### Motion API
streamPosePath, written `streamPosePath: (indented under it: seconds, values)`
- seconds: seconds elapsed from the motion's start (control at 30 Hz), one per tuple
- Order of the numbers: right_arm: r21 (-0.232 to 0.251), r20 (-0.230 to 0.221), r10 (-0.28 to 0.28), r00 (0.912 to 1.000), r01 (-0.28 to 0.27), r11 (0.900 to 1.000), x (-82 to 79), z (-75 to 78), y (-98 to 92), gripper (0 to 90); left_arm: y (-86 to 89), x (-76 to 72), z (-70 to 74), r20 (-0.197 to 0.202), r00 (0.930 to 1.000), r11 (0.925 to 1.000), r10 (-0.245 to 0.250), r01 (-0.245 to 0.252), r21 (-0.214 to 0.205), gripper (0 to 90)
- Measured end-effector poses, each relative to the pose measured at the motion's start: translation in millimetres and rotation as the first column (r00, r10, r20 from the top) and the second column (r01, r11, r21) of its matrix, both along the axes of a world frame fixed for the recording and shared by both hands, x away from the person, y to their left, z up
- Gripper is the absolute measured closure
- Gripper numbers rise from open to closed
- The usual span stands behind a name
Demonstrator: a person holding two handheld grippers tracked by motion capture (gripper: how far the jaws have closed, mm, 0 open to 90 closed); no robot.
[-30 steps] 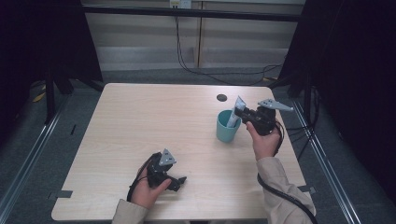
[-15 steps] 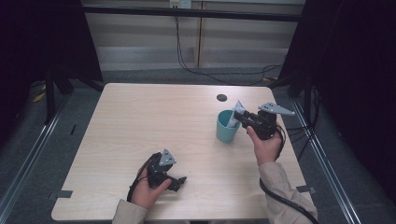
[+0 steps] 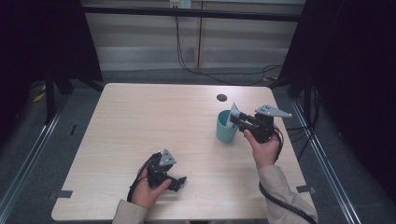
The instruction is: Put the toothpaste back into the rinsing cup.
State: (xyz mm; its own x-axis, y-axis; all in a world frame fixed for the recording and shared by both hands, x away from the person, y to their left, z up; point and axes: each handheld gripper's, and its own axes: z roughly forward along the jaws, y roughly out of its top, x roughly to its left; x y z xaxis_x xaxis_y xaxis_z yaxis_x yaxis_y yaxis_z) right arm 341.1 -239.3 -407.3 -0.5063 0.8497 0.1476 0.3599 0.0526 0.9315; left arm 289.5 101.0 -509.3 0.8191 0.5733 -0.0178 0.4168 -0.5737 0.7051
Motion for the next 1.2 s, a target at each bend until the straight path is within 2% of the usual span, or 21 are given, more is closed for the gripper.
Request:
streamPosePath:
  seconds: [0.63, 0.77, 1.2]
  values:
    - [-0.013, -0.003, 0.008, 1.0, -0.008, 0.9999, -0.7, -0.3, 2.2, 63.3, -0.3, 0.1, 0.0, 0.003, 1.0, 1.0, -0.001, 0.001, 0.001, 3.4]
    - [-0.019, -0.007, 0.01, 0.9999, -0.01, 0.9998, -0.5, -1.5, 3.6, 59.9, -0.2, 0.1, 0.0, 0.003, 1.0, 1.0, -0.001, 0.001, 0.002, 3.5]
    - [-0.042, -0.043, -0.017, 0.999, 0.015, 0.999, -0.3, -4.3, 3.8, 38.0, -0.4, 0.0, -0.1, 0.001, 1.0, 1.0, -0.001, 0.001, 0.0, 3.4]
